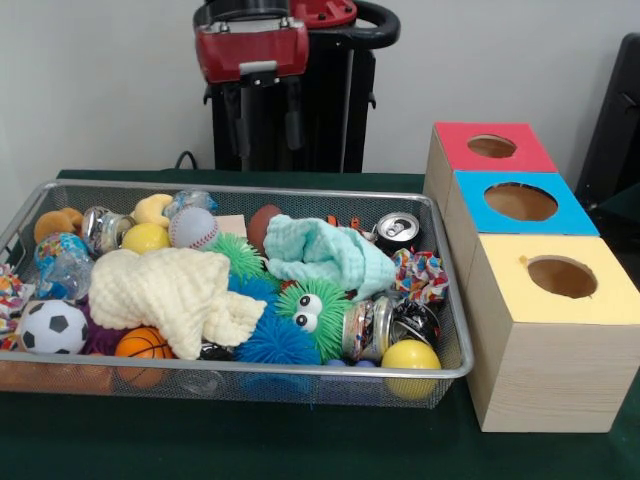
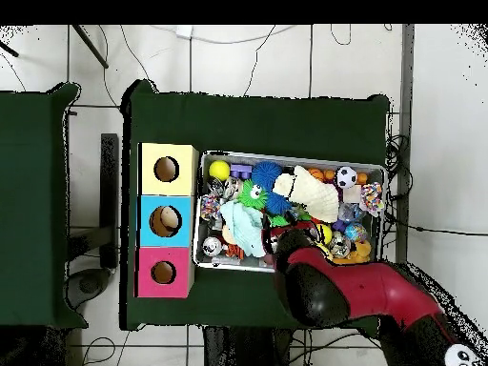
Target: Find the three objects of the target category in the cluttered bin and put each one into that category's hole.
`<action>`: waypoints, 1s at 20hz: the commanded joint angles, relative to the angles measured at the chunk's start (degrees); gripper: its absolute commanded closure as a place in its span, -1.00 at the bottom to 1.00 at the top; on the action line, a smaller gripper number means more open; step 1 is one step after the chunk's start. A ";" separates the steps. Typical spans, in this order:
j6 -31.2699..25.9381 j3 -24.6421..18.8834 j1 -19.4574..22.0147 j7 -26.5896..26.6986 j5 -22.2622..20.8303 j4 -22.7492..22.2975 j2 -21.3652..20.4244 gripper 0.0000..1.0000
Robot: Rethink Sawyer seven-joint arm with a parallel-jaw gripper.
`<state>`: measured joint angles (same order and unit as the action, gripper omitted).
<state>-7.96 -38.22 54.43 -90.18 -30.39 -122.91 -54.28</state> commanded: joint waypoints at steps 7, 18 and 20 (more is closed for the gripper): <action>-3.48 -2.39 4.27 -1.62 -0.62 0.47 3.47 -1.00; -1.03 -0.50 4.11 -2.88 -1.76 2.13 8.98 -1.00; -1.04 -0.64 4.81 -2.84 -1.55 2.56 11.11 -1.00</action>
<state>-7.95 -38.23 58.57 -90.18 -30.37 -122.87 -49.41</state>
